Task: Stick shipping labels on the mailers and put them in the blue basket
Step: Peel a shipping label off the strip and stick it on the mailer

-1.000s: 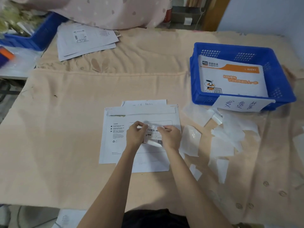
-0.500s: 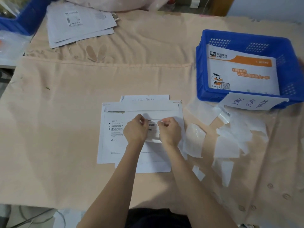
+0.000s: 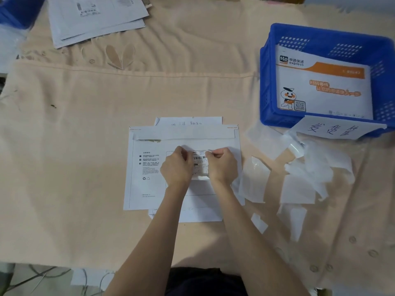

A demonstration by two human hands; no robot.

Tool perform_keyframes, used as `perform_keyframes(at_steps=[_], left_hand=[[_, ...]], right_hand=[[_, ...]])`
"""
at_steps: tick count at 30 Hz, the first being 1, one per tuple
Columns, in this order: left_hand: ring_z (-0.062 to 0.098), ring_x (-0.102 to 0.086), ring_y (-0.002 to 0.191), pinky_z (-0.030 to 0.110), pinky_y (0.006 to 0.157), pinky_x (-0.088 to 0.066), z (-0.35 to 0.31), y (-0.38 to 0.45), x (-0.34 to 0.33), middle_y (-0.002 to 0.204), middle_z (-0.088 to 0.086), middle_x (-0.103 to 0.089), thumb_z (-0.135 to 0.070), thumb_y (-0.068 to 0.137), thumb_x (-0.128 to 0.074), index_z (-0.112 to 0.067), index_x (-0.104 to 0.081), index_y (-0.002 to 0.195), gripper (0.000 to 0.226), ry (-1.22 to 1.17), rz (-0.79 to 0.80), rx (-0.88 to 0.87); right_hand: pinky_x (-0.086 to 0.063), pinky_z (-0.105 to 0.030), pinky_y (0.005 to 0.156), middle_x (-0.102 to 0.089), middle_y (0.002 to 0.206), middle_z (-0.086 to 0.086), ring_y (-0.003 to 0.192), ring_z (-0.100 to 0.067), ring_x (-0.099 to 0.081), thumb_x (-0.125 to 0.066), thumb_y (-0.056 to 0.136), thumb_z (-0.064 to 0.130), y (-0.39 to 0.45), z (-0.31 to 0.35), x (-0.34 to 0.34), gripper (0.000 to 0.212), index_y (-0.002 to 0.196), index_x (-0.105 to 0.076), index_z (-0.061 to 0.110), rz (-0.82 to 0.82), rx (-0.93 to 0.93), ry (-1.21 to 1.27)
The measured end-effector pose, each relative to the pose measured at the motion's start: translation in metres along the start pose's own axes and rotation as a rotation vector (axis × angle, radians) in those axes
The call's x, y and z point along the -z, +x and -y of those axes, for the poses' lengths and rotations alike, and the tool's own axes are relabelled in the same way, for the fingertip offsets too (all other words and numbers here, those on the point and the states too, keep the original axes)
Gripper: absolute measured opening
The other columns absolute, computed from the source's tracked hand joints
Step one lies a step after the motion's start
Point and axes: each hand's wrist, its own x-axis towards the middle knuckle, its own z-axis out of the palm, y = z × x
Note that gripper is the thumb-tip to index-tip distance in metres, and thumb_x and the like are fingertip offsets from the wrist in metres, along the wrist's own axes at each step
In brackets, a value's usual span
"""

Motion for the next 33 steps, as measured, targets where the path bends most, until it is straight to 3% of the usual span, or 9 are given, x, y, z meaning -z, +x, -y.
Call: perform_keyframes(at_steps=[18, 33], left_hand=[[0.029, -0.062, 0.076, 0.029, 0.060, -0.034, -0.003, -0.002, -0.009, 0.082, 0.003, -0.069, -0.039, 0.094, -0.048, -0.017, -0.061, 0.088, 0.027, 0.003, -0.054, 0.049], [0.029, -0.060, 0.072, 0.032, 0.059, -0.037, -0.002, -0.001, -0.014, 0.080, 0.004, -0.067, -0.038, 0.098, -0.045, -0.014, -0.054, 0.090, 0.027, -0.022, -0.060, -0.019]], right_hand=[[-0.035, -0.025, 0.064, -0.067, 0.079, 0.011, 0.080, -0.012, -0.063, -0.065, 0.085, 0.032, 0.002, 0.000, -0.002, 0.011, 0.088, -0.062, 0.021, -0.027, -0.014, -0.023], [-0.043, -0.027, 0.070, -0.070, 0.082, 0.010, 0.084, -0.014, -0.065, -0.067, 0.082, 0.032, 0.005, -0.003, -0.005, 0.010, 0.085, -0.064, 0.023, -0.040, -0.035, -0.002]])
